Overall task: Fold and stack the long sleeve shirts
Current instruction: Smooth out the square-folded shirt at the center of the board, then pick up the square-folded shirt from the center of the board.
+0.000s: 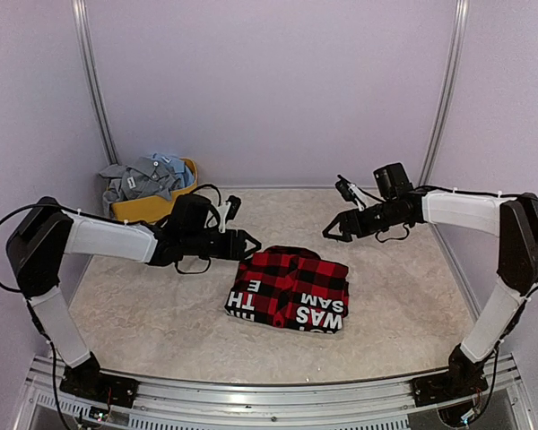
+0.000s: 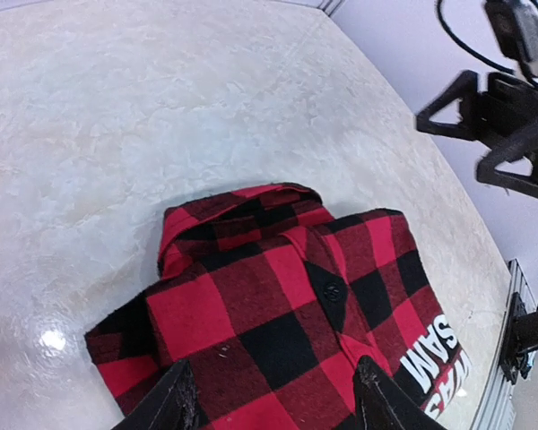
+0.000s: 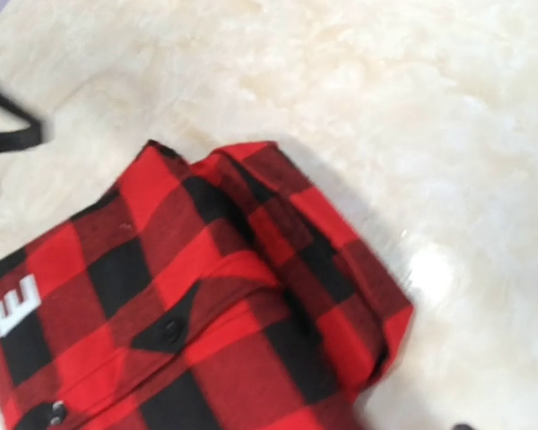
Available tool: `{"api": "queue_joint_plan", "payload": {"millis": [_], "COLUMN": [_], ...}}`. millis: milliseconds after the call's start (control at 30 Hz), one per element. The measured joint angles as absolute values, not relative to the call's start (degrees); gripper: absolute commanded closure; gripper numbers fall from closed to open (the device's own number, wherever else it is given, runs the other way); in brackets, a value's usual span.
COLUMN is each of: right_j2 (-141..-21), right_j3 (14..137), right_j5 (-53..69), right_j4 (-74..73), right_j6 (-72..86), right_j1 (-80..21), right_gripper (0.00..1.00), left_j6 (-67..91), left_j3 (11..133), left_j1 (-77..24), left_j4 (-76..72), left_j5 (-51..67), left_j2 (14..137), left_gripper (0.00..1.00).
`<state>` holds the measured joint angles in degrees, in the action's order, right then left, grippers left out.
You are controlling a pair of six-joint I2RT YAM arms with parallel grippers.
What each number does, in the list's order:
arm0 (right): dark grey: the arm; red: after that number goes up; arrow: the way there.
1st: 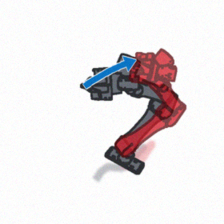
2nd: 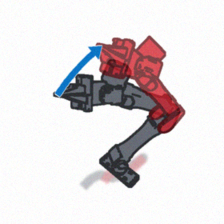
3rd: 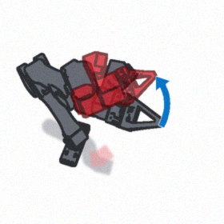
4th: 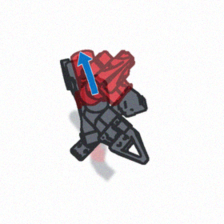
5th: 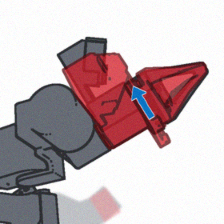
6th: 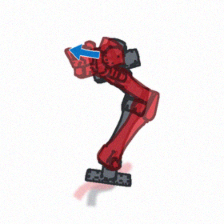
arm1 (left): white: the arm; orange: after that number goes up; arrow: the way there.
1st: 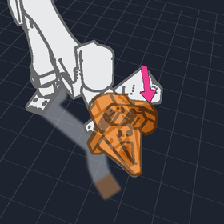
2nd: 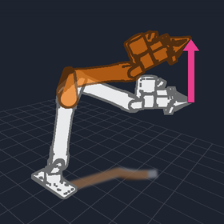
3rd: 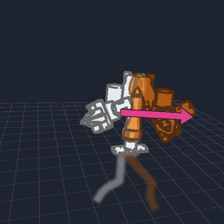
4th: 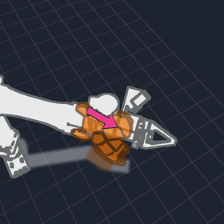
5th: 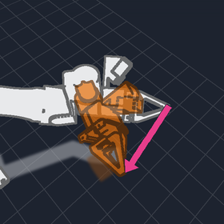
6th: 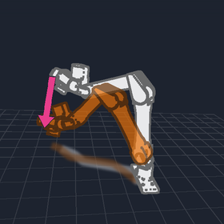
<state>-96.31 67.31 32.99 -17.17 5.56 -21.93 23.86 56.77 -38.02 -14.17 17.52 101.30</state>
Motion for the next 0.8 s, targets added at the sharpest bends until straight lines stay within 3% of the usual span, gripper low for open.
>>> {"api": "queue_joint_plan", "payload": {"millis": [400,800], "right_j2": [-115.8,-129.2], "right_j3": [84.8,96.2], "right_j5": [38.0,44.9], "right_j4": [-21.8,-27.6], "right_j6": [0.2,-4.9], "right_j1": [-23.2,-24.3], "right_gripper": [0.03,0.02], "left_j6": [27.0,28.2], "left_j3": [49.9,49.9], "left_j1": [-55.3,-57.4], "left_j4": [-17.1,-20.1], "left_j5": [13.1,11.3], "left_j2": [97.8,107.0], "left_gripper": [0.45,0.48]}}
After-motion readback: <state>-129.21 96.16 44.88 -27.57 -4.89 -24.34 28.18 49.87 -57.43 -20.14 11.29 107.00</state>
